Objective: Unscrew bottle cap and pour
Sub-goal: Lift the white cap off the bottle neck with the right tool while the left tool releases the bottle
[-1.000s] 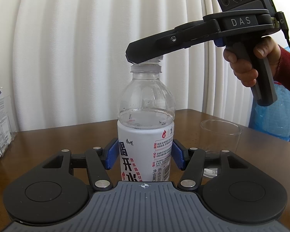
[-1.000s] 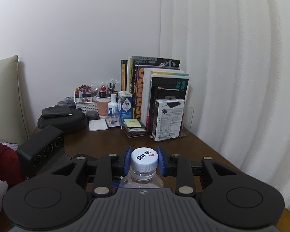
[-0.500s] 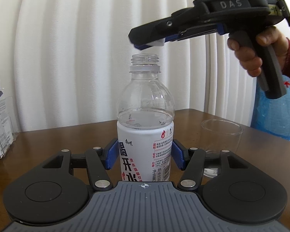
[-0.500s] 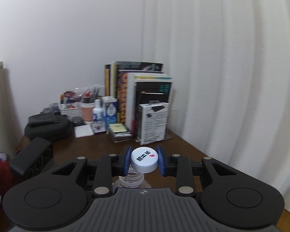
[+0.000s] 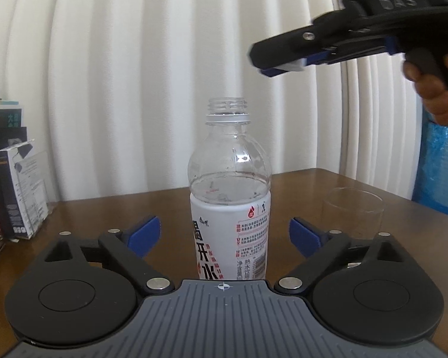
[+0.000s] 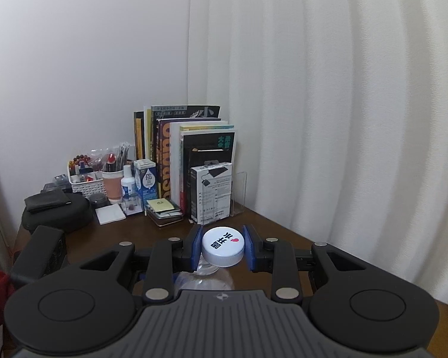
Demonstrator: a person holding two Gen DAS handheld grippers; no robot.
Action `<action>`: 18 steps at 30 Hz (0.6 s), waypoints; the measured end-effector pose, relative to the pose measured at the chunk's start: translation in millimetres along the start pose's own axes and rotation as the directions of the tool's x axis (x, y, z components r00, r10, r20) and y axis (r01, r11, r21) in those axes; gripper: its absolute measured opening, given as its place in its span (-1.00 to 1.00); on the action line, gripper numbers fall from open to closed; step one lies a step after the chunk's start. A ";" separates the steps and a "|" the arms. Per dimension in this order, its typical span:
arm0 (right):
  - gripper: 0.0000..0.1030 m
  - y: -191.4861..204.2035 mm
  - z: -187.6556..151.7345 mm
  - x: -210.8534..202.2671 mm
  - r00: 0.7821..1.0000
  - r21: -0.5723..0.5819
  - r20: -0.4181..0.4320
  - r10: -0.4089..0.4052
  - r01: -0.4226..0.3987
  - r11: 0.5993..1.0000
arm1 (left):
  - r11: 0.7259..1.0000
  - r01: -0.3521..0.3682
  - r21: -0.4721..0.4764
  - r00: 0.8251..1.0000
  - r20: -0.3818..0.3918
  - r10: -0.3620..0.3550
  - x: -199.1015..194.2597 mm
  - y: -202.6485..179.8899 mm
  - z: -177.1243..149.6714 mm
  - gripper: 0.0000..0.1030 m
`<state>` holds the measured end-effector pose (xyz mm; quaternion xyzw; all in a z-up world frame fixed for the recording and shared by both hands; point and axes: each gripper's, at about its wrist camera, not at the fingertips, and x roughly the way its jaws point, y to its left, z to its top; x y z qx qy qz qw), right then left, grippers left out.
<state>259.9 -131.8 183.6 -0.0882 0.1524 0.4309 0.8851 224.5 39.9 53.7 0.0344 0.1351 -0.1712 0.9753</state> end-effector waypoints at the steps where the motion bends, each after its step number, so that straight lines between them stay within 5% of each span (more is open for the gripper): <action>1: -0.39 1.7 -0.9 -1.5 1.000 -0.001 -0.001 -0.003 0.003 1.000 | 1.000 -0.014 0.001 1.000 -0.001 0.014 -2.1 -1.3 0.7 0.92; 18: -0.39 46.2 -53.2 -88.3 0.990 0.087 0.003 -0.143 0.142 0.986 | 0.993 -0.103 -0.063 0.995 -0.009 0.103 -55.0 -25.3 0.6 1.00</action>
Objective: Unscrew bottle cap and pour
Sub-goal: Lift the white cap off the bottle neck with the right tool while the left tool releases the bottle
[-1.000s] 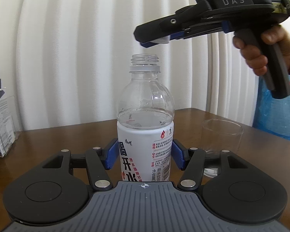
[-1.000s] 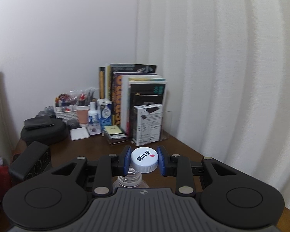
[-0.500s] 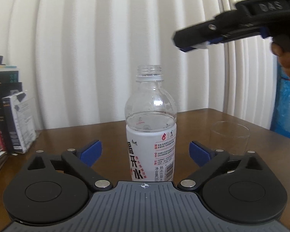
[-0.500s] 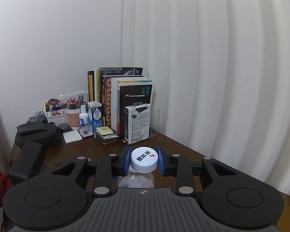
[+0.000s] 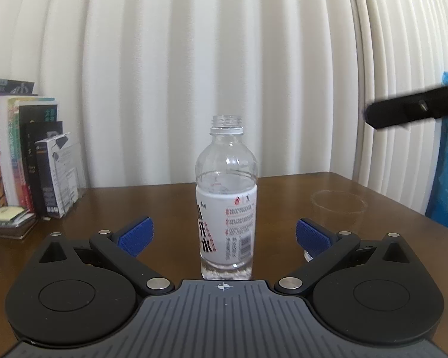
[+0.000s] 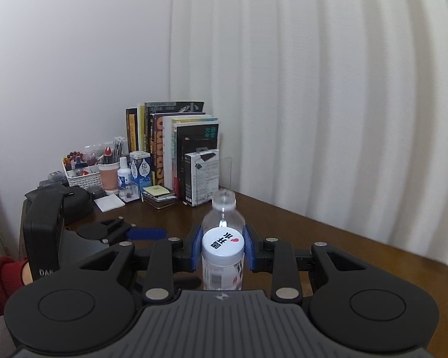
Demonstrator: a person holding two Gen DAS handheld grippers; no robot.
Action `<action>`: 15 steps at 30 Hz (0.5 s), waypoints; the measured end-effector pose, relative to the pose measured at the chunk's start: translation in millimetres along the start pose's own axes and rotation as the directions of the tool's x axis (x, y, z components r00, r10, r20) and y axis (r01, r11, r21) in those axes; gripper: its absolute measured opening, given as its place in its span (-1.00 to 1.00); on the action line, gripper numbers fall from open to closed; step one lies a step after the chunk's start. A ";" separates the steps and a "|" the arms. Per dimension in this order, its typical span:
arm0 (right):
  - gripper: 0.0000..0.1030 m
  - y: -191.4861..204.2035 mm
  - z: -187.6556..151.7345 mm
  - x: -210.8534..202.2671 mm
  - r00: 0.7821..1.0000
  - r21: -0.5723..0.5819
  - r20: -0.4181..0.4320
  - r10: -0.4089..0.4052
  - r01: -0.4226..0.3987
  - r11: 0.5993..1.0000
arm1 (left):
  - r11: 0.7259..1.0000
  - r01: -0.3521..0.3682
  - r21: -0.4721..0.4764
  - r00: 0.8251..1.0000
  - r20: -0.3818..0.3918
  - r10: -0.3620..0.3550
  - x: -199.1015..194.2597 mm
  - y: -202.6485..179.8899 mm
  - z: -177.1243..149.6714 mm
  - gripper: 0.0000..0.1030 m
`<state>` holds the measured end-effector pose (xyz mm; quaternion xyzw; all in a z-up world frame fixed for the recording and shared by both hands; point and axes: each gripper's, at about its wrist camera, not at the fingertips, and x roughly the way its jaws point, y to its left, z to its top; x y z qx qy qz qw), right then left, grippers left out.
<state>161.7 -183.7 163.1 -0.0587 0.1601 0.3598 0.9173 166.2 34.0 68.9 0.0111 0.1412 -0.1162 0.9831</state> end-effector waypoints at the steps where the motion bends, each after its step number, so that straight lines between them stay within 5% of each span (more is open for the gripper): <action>1: -0.39 1.2 -5.9 -4.8 1.000 0.008 0.000 -0.014 0.014 1.000 | 1.000 -0.005 -0.001 1.000 0.000 0.005 -3.8 -1.5 -2.1 1.00; 15: -0.39 4.5 -78.0 -1.6 0.972 0.117 -0.071 -0.225 0.232 0.966 | 0.999 -0.031 -0.029 1.000 0.005 0.031 -45.6 -8.1 -24.4 1.00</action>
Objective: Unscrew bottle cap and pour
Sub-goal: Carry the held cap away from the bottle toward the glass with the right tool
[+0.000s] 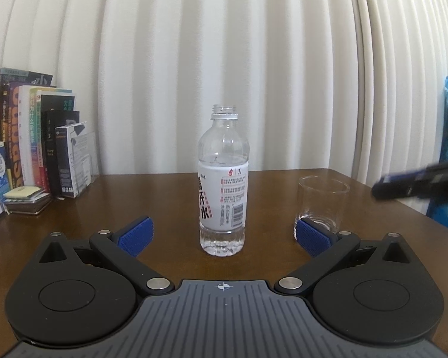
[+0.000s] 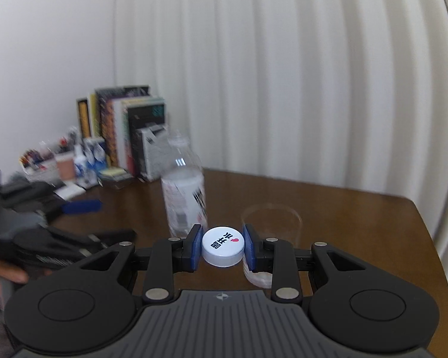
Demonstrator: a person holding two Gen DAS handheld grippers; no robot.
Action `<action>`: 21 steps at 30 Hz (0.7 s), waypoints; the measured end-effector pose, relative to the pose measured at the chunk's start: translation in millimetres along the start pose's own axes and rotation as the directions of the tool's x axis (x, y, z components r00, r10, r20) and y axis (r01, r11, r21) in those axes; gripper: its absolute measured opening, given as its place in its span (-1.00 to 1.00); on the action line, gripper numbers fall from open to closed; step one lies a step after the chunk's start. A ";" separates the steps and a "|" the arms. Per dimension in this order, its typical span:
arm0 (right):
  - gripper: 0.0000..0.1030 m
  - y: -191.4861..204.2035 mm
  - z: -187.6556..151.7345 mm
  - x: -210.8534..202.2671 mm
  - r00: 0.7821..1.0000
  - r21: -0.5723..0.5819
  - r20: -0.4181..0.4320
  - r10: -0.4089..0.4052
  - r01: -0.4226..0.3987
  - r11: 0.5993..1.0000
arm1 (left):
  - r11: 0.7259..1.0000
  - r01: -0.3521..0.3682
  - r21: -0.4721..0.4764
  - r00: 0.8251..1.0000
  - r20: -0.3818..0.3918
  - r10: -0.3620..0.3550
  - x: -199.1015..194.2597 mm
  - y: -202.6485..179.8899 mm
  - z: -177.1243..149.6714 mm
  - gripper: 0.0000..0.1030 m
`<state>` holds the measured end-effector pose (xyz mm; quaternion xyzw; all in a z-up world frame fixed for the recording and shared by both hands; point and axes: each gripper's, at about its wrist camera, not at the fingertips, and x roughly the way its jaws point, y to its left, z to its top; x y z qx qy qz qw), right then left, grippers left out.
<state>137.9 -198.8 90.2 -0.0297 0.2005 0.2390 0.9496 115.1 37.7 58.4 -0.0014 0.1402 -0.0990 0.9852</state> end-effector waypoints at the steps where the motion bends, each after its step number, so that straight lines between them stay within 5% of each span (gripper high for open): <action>1: -0.39 1.5 -5.8 4.5 1.000 -0.003 -0.016 -0.020 0.020 1.000 | 1.000 0.000 -0.002 1.000 0.001 0.000 -2.0 0.3 -1.0 1.00; 21: -0.39 -2.2 -50.7 44.9 0.966 0.002 -0.206 -0.157 0.161 0.987 | 1.000 0.014 -0.025 1.000 -0.001 -0.014 -13.1 2.8 -9.8 1.00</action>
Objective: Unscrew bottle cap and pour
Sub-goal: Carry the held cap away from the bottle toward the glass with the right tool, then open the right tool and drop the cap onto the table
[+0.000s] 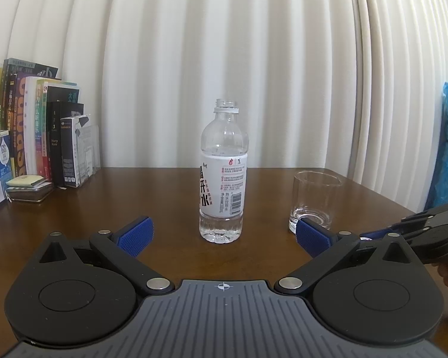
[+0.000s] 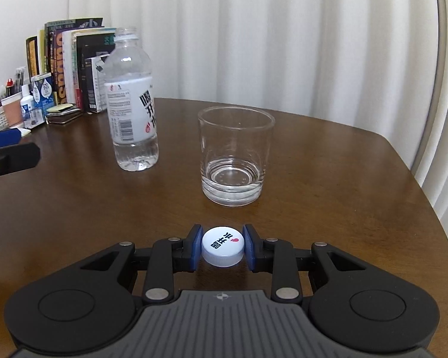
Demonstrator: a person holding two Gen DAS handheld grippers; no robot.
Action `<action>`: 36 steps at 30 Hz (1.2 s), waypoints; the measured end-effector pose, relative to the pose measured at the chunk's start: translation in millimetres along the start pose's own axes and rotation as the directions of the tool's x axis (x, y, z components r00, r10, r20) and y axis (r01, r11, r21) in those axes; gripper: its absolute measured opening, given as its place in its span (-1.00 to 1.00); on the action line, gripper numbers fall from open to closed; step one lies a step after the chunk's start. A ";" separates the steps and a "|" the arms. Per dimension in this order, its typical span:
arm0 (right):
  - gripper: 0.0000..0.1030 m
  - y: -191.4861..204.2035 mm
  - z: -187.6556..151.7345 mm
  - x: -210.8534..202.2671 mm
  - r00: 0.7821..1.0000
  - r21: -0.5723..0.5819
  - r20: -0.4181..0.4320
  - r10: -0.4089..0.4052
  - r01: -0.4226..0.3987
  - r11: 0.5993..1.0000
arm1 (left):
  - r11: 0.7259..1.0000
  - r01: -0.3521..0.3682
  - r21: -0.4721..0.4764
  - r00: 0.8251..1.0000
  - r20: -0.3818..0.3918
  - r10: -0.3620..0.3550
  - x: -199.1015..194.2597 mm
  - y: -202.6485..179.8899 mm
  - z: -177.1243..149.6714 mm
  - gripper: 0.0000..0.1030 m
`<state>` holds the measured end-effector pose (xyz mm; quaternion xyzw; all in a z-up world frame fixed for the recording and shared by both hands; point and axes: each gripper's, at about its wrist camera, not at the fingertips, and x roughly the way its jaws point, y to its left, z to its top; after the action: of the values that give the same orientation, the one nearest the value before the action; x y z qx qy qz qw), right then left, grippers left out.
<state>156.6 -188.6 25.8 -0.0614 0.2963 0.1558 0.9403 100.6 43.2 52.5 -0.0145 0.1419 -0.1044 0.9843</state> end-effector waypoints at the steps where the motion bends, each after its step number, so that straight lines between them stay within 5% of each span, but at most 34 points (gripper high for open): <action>1: -0.39 -2.8 0.3 2.5 1.000 0.002 -0.001 0.002 -0.002 1.000 | 1.000 0.001 -0.001 1.000 0.000 -0.001 0.1 0.2 0.0 1.00; 33: -0.35 -4.8 -0.1 8.2 1.000 0.020 -0.030 -0.008 0.008 1.000 | 1.000 0.004 -0.007 1.000 -0.011 -0.005 3.0 0.1 -0.2 1.00; 36: -0.22 -4.7 -0.1 8.3 0.999 0.016 -0.029 -0.017 0.017 1.000 | 1.000 0.003 -0.001 1.000 -0.013 -0.003 2.5 -1.4 -1.1 1.00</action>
<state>164.5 -191.0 21.0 -0.0585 0.3108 0.1444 0.9376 102.4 41.4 50.8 -0.0147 0.1485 -0.1058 0.9831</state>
